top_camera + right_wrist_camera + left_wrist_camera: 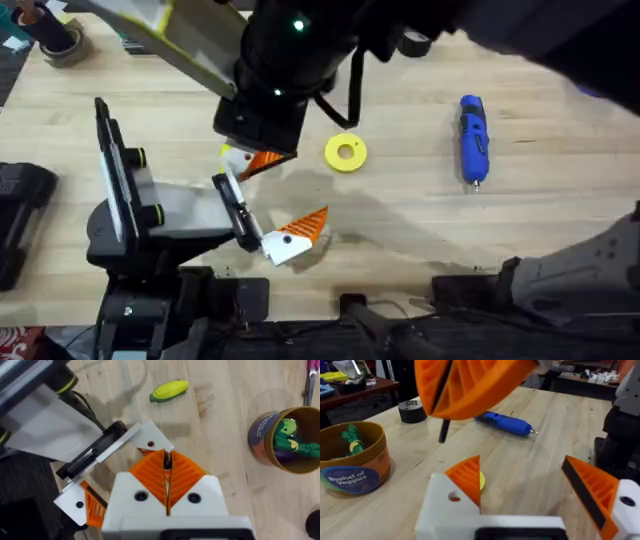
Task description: Pick up the gripper from the table and insert it into the empty holder that is missing its gripper. Then pick up a screw, insert it into the mounting hole, and use the screwdriver to tighten it. Finally, clean up the table by picking up the vegetable and placing it into the bucket.
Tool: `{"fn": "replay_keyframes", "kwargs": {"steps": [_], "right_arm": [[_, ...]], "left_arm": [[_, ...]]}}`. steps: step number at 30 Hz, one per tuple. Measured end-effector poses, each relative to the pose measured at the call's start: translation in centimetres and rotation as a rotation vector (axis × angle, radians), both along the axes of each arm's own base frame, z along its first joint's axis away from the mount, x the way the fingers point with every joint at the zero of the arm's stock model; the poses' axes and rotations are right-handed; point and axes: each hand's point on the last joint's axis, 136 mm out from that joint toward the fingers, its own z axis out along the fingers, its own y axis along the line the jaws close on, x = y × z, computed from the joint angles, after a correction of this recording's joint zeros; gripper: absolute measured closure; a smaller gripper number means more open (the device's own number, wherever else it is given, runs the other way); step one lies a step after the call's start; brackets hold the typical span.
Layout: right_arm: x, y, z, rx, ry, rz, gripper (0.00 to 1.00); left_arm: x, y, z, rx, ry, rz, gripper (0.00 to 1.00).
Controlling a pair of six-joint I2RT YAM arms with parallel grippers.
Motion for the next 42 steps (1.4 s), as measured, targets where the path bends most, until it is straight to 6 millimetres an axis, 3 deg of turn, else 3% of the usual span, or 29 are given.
{"fn": "replay_keyframes", "kwargs": {"steps": [11,18,42], "right_arm": [[-0.6,-1.1,-0.6,-0.057,0.018,0.024,0.997],[-0.2,-0.3,-0.1,-0.022,-0.01,0.045,0.997],[-2.6,0.2,-0.4,-0.043,0.009,0.145,0.997]], "left_arm": [[0.0,0.0,0.0,0.0,0.0,0.0,0.015],[0.0,0.0,0.0,0.0,0.0,0.0,0.015],[0.0,0.0,0.0,0.0,0.0,0.0,0.015]]}}
